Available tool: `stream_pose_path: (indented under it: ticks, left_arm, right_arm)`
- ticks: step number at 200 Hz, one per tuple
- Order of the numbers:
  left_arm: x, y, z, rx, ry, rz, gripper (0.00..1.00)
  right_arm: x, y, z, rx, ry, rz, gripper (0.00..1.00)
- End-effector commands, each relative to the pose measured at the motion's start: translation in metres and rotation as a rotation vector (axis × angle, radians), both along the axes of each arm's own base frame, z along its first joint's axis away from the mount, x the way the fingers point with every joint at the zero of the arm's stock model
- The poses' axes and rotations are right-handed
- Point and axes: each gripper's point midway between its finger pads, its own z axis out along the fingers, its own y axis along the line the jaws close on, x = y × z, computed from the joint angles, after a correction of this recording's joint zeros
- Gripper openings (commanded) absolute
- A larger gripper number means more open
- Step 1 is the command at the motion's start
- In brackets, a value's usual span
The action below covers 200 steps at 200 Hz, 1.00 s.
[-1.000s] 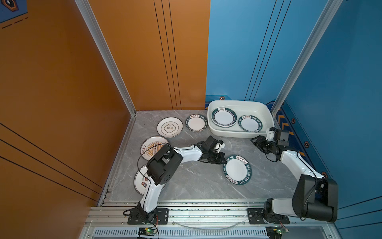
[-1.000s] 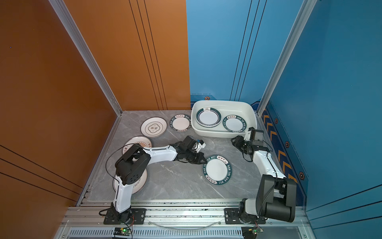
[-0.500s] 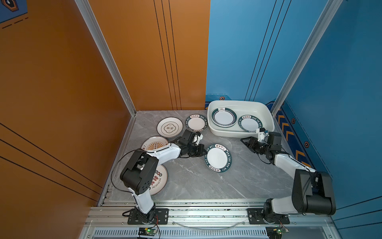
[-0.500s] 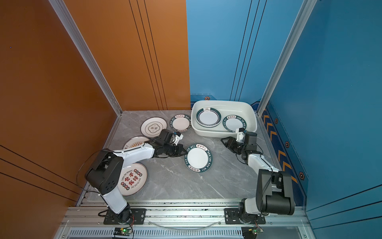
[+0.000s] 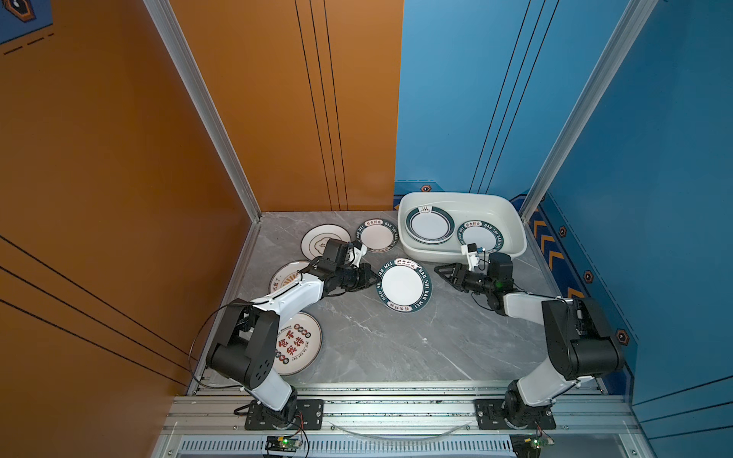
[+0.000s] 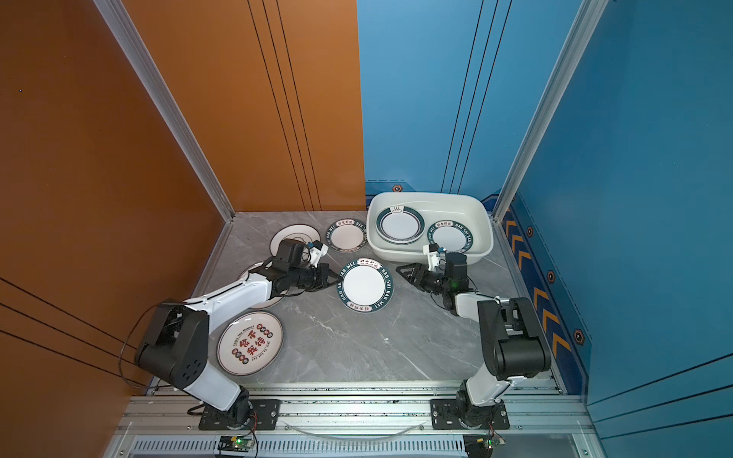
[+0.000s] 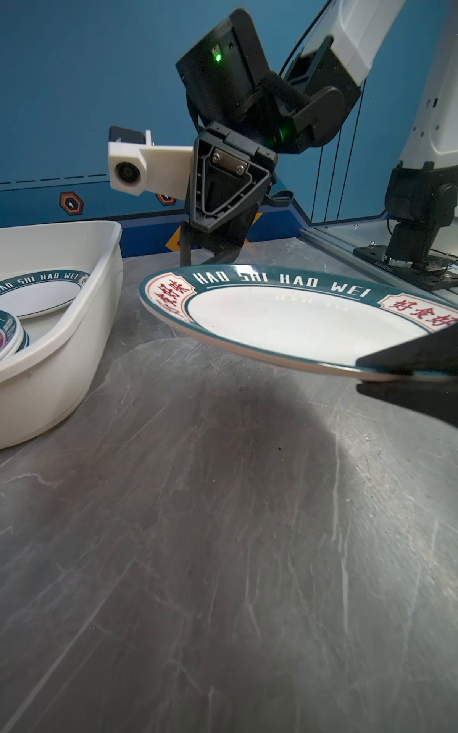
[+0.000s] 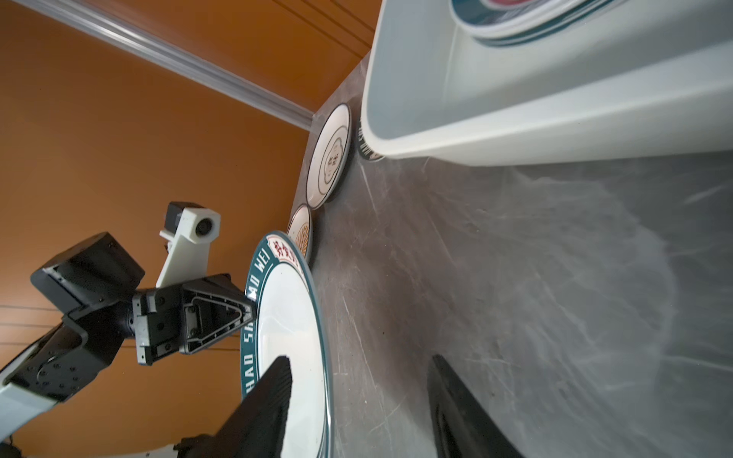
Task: Place the plates into the plastic bin on the countertop
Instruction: 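Hold the plate upright with the left gripper while the right gripper grasps its rim, then carry the plate toward the bin with the right gripper while the left releases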
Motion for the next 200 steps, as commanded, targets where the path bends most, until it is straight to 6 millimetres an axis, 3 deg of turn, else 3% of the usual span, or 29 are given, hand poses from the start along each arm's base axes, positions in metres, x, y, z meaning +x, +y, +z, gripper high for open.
stream_pose_path:
  ticks: [1,55,60,111,180,200]
  left_arm:
    - [-0.003,-0.003,0.019,-0.051,-0.018,-0.029,0.0]
    - [0.008,0.004,0.011,-0.035,-0.017,-0.01,0.0]
    - [0.016,0.002,0.022,-0.042,-0.044,-0.009,0.0]
    - [0.029,0.004,0.022,-0.014,-0.065,-0.002,0.0]
    - [0.036,0.01,0.022,0.006,-0.087,0.014,0.0]
    - [0.037,0.012,0.021,0.013,-0.091,0.017,0.06]
  right_arm:
    - [0.002,0.017,0.011,0.041,-0.045,0.071,0.57]
    - [-0.005,0.048,0.012,0.095,-0.041,0.161,0.48]
    - [-0.006,0.051,0.012,0.098,-0.039,0.17,0.46]
    - [-0.014,0.078,0.017,0.121,-0.034,0.257,0.31]
    - [-0.017,0.089,0.025,0.145,-0.023,0.284,0.11]
    - [-0.016,0.088,0.028,0.15,-0.024,0.281,0.06]
